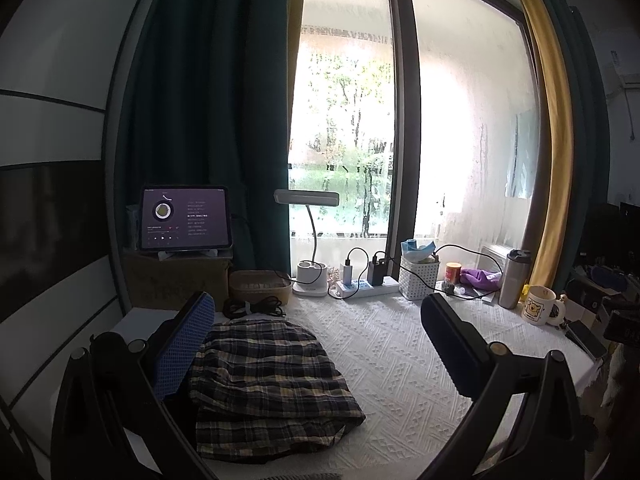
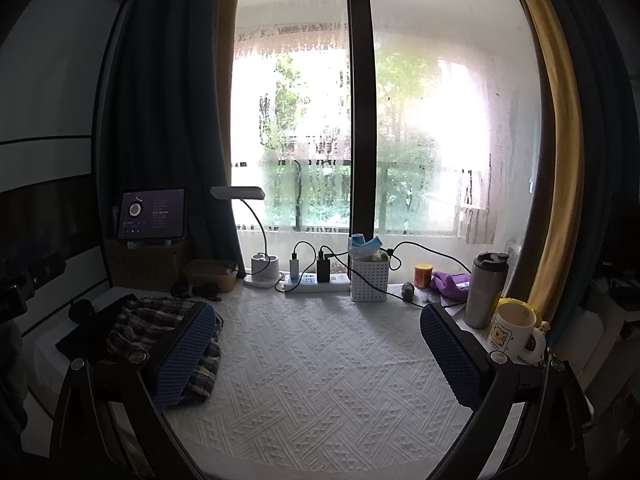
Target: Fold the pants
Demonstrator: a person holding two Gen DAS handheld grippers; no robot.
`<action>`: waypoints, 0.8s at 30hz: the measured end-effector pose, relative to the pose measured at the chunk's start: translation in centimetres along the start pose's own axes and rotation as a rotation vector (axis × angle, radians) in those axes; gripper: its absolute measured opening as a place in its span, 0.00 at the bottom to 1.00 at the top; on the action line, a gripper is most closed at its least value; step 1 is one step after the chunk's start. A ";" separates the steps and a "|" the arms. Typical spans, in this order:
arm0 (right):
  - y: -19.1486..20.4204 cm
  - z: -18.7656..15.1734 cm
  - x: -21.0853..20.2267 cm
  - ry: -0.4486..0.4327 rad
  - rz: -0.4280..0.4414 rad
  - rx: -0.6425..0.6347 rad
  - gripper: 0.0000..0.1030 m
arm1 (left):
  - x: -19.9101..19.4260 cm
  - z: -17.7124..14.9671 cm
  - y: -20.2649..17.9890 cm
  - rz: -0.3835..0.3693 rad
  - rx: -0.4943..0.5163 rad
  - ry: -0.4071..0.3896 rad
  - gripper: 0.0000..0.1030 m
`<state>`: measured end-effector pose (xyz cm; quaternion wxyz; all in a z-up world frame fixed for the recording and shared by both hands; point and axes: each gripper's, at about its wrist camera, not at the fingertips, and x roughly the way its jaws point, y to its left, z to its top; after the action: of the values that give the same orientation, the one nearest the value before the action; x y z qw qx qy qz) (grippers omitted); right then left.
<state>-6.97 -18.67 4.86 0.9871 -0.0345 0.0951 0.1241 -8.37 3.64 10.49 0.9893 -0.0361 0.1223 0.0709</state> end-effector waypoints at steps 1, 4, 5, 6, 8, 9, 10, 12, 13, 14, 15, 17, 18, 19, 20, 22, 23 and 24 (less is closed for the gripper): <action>0.0 0.0 0.0 0.000 -0.001 0.001 1.00 | 0.0 0.0 0.0 -0.001 0.001 0.000 0.99; -0.1 0.0 0.0 0.001 -0.002 0.001 1.00 | -0.1 0.0 -0.1 -0.002 0.001 -0.001 0.99; 0.0 0.0 0.0 0.001 -0.002 0.001 1.00 | -0.1 0.0 -0.1 -0.002 0.001 -0.001 0.99; 0.0 0.0 0.0 0.001 -0.004 0.000 1.00 | -0.2 0.0 -0.2 -0.001 0.001 0.000 0.99; 0.0 0.0 0.0 0.002 -0.003 -0.001 1.00 | -0.1 0.0 -0.2 -0.002 0.002 0.000 0.99; -0.1 0.0 0.0 0.004 -0.003 -0.001 1.00 | -0.2 0.0 -0.2 -0.002 0.002 0.001 0.99; -0.1 0.0 0.0 0.005 -0.002 -0.001 1.00 | -0.2 0.0 -0.2 -0.003 0.002 0.000 0.99; -0.1 0.0 0.1 0.004 -0.001 -0.001 1.00 | -0.2 0.0 -0.2 -0.004 0.004 -0.002 0.99; -0.1 0.0 0.1 0.005 -0.002 0.000 1.00 | -0.2 0.0 -0.2 -0.004 0.004 -0.002 0.99; -0.1 0.0 0.1 0.004 -0.002 -0.001 1.00 | -0.2 0.0 -0.2 -0.005 0.005 -0.002 0.99; -0.1 0.0 0.1 0.004 -0.003 -0.001 1.00 | -0.2 0.0 -0.3 -0.005 0.004 -0.001 0.99; -0.1 0.0 0.1 0.004 -0.003 -0.001 1.00 | -0.2 0.0 -0.3 -0.006 0.004 0.001 0.99; -0.1 0.0 0.1 0.004 -0.002 0.000 1.00 | -0.2 0.0 -0.3 -0.006 0.004 0.001 0.99; -0.1 0.0 0.1 0.005 -0.002 -0.001 1.00 | -0.2 0.0 -0.3 -0.008 0.004 0.000 0.99; -0.1 0.0 0.1 0.005 -0.001 -0.002 1.00 | -0.2 0.0 -0.3 -0.008 0.004 0.000 0.99; -0.1 0.0 0.0 0.005 -0.001 -0.002 1.00 | -0.2 0.0 -0.3 -0.008 0.004 0.000 0.99; 0.0 0.0 0.0 0.005 -0.001 -0.003 1.00 | -0.2 0.0 -0.3 -0.008 0.004 0.000 0.99; 0.0 0.0 0.0 0.005 -0.001 -0.003 1.00 | -0.2 0.0 -0.3 -0.007 0.004 0.000 0.99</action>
<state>-6.98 -18.70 4.83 0.9868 -0.0362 0.0973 0.1239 -8.48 3.31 10.57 0.9896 -0.0346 0.1224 0.0672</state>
